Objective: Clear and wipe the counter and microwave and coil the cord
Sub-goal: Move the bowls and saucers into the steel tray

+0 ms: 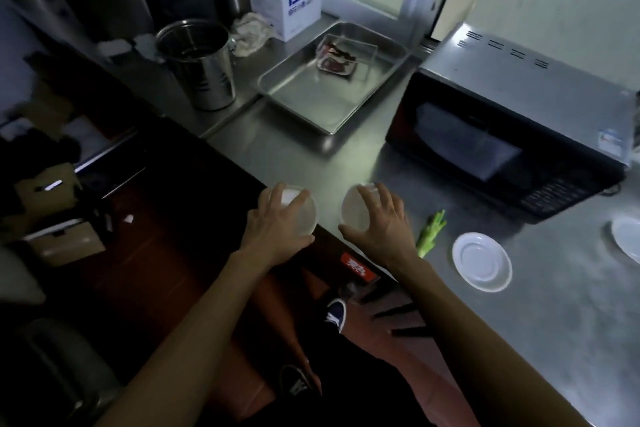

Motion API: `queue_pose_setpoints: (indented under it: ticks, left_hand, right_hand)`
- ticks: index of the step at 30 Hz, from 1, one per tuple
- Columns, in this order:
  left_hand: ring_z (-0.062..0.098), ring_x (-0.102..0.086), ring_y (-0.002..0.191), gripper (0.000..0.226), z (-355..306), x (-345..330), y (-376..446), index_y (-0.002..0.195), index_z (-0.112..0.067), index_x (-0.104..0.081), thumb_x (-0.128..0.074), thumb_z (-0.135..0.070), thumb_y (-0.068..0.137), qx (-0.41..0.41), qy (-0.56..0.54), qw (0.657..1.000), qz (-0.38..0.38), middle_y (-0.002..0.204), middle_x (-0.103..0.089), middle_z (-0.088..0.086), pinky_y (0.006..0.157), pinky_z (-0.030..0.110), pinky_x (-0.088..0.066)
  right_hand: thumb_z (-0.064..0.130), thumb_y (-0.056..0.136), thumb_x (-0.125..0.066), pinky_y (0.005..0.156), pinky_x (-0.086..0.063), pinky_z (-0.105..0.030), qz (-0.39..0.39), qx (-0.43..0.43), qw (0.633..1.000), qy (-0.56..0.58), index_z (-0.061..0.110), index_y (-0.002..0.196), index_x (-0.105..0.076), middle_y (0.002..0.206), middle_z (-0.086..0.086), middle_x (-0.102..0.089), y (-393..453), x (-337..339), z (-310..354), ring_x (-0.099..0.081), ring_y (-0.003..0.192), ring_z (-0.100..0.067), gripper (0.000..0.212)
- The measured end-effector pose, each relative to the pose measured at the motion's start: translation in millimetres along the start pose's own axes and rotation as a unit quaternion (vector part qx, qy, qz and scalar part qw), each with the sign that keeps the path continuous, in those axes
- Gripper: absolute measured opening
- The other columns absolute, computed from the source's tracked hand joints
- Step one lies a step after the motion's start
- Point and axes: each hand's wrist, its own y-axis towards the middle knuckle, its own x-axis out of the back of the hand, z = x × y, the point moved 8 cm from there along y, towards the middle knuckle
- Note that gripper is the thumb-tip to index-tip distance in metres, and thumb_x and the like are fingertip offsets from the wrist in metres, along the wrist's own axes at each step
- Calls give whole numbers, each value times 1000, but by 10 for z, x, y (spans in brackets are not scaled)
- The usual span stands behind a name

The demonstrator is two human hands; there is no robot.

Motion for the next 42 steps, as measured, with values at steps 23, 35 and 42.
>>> queue_pose_setpoints:
  ticks: [23, 35, 42]
  left_hand:
    - [29, -12, 143, 94, 675, 719, 2330, 149, -46, -21, -72, -60, 72, 2, 20, 1000, 8, 159, -8, 1, 110, 51, -32]
    - [33, -13, 145, 92, 541, 840, 3623, 151, -45, -21, -73, -58, 75, -62, 8, 998, 30, 161, -10, 5, 111, 54, -29]
    - [32, -4, 148, 92, 482, 616, 4620, 151, -48, -14, -69, -60, 78, -102, 0, 991, 91, 164, -3, 0, 115, 58, -20]
  right_hand:
    - [60, 75, -71, 110, -35, -52, -14, 19, 998, 59, 31, 147, -33, 161, -6, -23, 2486, -191, 202, -22, 145, -33, 87]
    - [60, 77, -71, 115, -31, -51, -33, -51, 998, 34, 30, 148, -34, 162, -8, -21, 3406, -169, -122, -20, 146, -33, 86]
    - [62, 75, -71, 115, -31, -52, -25, -124, 992, 1, 32, 148, -32, 162, -8, -19, 4092, -272, -310, -19, 147, -33, 87]
